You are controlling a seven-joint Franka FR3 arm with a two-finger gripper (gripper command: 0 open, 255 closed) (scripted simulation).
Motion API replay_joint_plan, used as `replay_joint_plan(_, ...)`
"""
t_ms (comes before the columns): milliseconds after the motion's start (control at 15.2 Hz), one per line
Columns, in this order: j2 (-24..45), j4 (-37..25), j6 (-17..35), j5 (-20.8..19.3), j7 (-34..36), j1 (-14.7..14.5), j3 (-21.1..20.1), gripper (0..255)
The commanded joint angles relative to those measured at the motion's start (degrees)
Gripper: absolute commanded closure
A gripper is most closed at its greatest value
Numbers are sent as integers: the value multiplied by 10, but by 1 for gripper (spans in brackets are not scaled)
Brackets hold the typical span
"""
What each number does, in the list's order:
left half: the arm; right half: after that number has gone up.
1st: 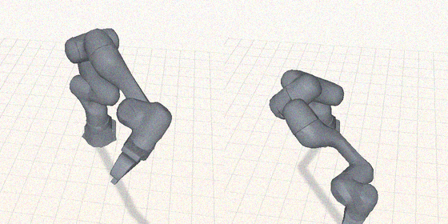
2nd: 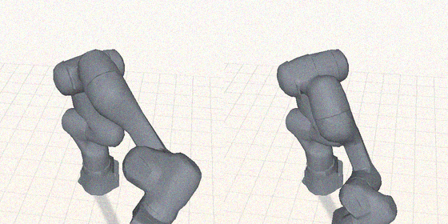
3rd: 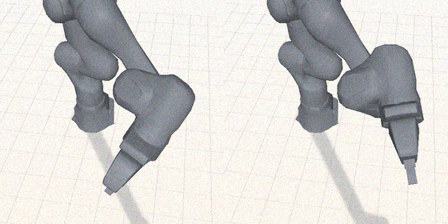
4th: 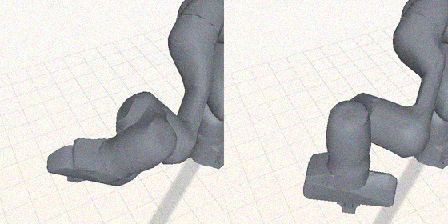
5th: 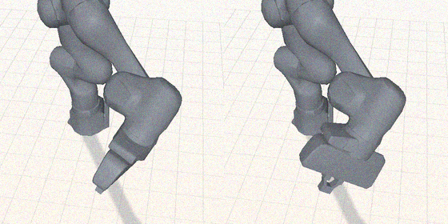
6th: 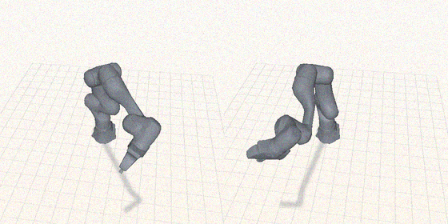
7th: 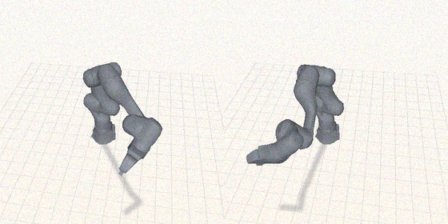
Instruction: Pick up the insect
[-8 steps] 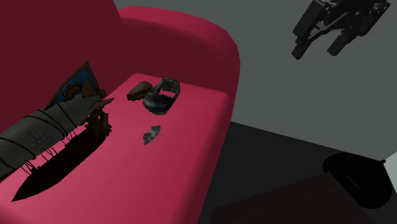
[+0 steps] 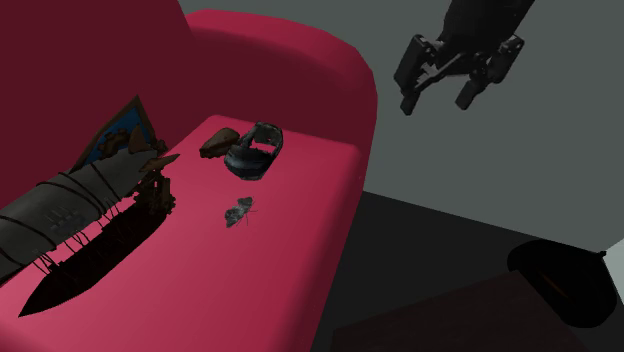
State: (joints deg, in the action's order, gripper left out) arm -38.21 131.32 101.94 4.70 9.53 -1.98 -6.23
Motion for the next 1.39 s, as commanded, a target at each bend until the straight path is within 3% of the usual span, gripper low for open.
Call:
replay_joint_plan(0, 26, 3, 24, 7, 27, -3, -22, 0)
replay_joint_plan(660, 193, -39, 120, 6, 160, -10, -123, 0)
replay_joint_plan(1320, 411, -154, 176, -71, 314, -28, -193, 0)
